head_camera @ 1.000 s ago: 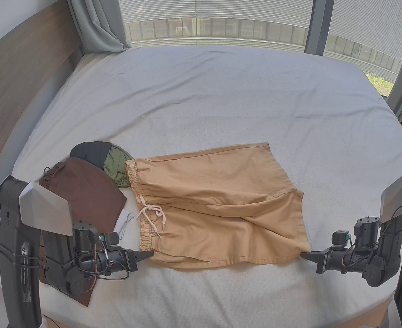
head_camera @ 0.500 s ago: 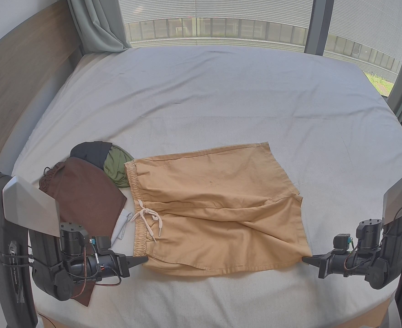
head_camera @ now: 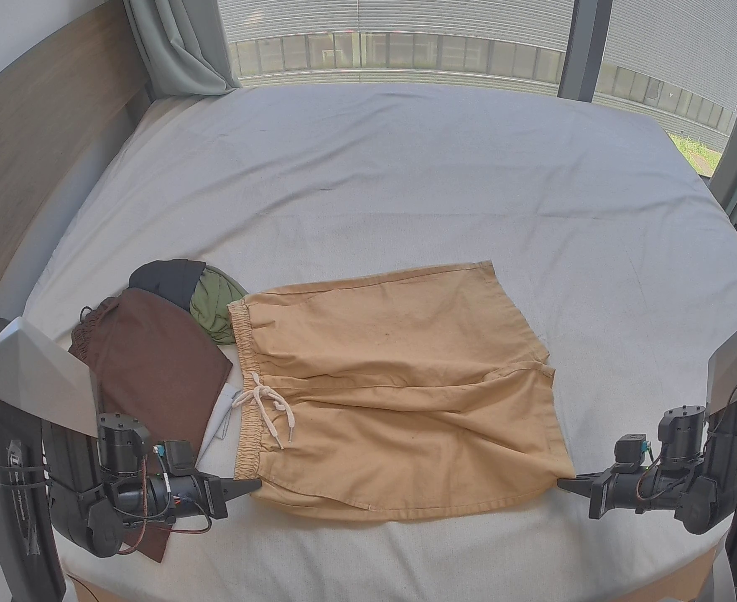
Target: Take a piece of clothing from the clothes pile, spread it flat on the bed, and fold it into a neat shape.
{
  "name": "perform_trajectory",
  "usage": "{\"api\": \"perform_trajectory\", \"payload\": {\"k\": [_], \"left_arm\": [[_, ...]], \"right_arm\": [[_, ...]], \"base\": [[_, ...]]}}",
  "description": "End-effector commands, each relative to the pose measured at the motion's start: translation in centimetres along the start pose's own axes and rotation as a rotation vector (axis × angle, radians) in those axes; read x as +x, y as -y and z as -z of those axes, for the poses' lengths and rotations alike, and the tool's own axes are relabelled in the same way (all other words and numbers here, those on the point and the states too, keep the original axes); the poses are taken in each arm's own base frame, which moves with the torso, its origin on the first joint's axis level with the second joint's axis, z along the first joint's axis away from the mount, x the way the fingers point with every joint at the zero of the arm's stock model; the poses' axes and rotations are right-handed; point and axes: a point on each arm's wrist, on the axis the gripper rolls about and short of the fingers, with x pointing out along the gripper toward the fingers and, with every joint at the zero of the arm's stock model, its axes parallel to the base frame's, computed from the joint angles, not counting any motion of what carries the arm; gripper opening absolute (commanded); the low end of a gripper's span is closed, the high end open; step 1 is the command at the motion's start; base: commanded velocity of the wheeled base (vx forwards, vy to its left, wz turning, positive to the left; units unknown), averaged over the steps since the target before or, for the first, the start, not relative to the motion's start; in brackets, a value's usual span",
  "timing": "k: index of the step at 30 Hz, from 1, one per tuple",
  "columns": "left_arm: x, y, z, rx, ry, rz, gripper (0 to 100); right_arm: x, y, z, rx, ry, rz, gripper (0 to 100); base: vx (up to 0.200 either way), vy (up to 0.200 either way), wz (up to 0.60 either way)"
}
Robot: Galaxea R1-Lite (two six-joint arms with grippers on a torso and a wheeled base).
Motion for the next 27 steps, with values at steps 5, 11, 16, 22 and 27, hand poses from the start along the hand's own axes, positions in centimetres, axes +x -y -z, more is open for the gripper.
{"api": "perform_trajectory", "payload": {"k": [5, 11, 16, 22, 27], "left_arm": [[-0.5, -0.1, 0.2, -0.005, -0.005, -0.010, 0], [-0.5, -0.2, 0.2, -0.007, -0.003, -0.012, 0], [-0.6, -0.2, 0.3, -0.009, -0.008, -0.011, 0], [-1.1, 0.0, 0.8, -0.023, -0.028, -0.006, 0], [-1.5, -0.1, 1.3, -0.037, -0.044, -0.015, 0]], "right_arm": [[-0.4, -0.2, 0.2, -0.006, -0.011, -0.001, 0], [-0.7, 0.1, 0.7, -0.026, -0.046, 0.009, 0], [-1.2, 0.3, 1.1, -0.051, -0.088, 0.009, 0], [-1.2, 0.4, 1.2, -0.055, -0.091, 0.008, 0], [-1.3, 0.3, 1.4, -0.068, -0.105, 0.000, 0]], "base": [[0.000, 0.000, 0.00], [0.000, 0.000, 0.00], [0.000, 0.000, 0.00], [0.000, 0.000, 0.00], [0.000, 0.000, 0.00]]}}
